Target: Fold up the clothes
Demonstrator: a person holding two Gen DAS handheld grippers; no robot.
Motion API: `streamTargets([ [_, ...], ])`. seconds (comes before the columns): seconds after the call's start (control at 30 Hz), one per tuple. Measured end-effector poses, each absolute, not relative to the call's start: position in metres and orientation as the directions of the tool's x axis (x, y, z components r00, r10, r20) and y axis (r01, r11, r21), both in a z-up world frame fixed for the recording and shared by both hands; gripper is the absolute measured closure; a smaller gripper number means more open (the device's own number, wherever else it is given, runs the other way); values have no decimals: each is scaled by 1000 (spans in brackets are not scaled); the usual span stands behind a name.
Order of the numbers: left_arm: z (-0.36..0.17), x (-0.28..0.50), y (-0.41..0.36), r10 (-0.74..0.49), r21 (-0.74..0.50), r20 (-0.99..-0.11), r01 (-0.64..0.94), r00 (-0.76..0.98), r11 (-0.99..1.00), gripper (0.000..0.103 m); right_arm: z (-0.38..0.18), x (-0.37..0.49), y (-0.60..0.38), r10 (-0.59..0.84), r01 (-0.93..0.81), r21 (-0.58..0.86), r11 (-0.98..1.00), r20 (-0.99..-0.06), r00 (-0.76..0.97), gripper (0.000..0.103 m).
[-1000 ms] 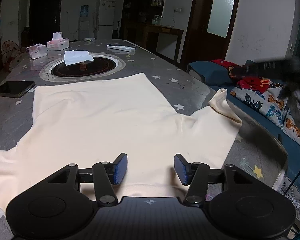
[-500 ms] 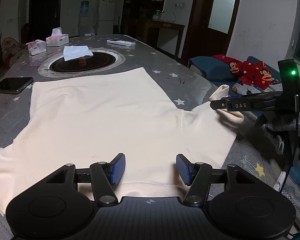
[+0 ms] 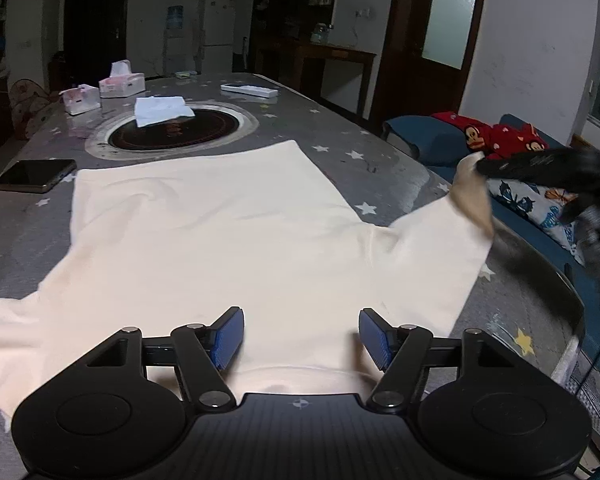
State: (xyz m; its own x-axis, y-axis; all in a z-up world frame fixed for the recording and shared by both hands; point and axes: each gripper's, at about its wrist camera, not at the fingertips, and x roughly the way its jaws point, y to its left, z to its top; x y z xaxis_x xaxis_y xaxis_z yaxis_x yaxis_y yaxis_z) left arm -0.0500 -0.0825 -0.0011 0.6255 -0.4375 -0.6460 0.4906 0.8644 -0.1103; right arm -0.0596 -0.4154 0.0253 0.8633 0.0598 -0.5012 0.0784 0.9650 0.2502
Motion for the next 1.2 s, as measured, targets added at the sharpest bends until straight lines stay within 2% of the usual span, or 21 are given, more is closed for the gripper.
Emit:
streamTargets([
  [0.23,3,-51,-65,-421,-116,-631,457,651,882,35,72,-72,-405,154,-27,305,952,-402,903,99],
  [0.5,10,-56,-35,-397,-128,-597,405,698,905,32,102,-59,-344,322,-223,292,930,-358,876,99],
  [0.7,14,-62,-11,-366,-139,-580,354,728,925,32,93,-40,-280,458,-368,285,885,-385,802,99],
  [0.93,15,-69,12,-317,-135,-578,295,752,946,32,59,-25,-214,579,-497,299,815,-469,667,98],
  [1.03,16,-70,18,-302,-134,-578,277,758,951,32,49,-30,-197,634,-542,336,771,-490,598,93],
  [1.1,17,-69,20,-297,-132,-576,272,761,953,32,49,-37,-195,649,-564,332,756,-493,580,84],
  [1.2,18,-66,17,-302,-126,-571,282,763,951,32,54,-45,-211,626,-554,304,775,-491,606,83],
])
